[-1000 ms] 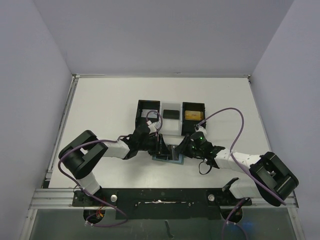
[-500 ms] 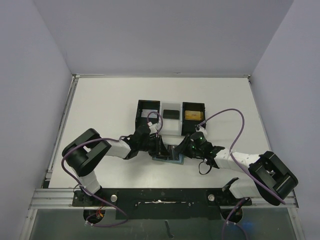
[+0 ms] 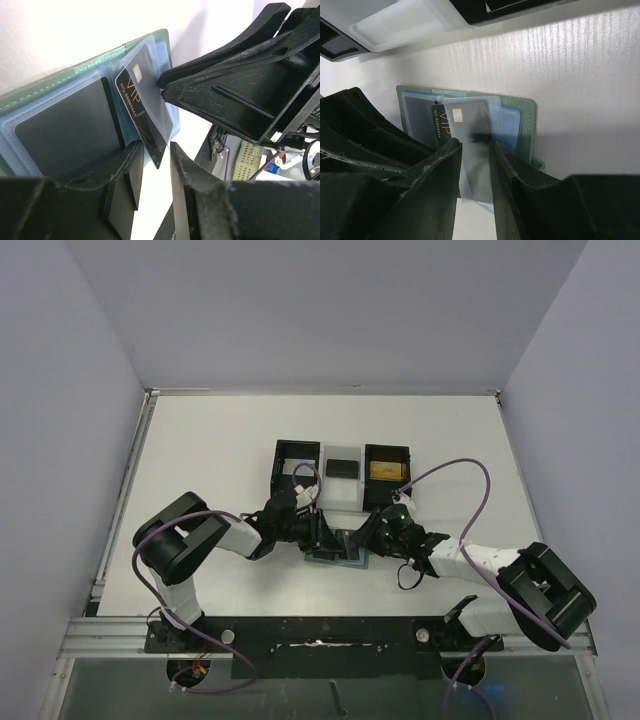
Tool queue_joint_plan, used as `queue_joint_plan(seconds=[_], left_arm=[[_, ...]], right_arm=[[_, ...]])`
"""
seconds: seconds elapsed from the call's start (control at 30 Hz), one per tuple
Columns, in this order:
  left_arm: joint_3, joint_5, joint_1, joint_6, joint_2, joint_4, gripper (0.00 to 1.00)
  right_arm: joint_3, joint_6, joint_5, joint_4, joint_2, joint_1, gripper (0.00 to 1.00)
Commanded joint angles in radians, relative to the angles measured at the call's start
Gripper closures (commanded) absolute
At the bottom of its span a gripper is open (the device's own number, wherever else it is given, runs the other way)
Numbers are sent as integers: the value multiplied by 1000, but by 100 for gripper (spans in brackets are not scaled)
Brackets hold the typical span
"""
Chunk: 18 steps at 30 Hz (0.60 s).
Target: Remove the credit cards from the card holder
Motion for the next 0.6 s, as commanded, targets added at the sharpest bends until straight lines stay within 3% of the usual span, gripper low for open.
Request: queue_joint_plan(seconds=[0.0,0.3,0.57], left_arm=[[24,14,0,10,-6,54,73],[38,-16,-3,25,4,25,75],[41,-3,-11,-19,37,98,75]], right_arm=[[-21,-10,18,-37,-6,3,69],[-31,-4,15,-41,-29,3,69],[-40,-6,4,-38,-38,3,69]])
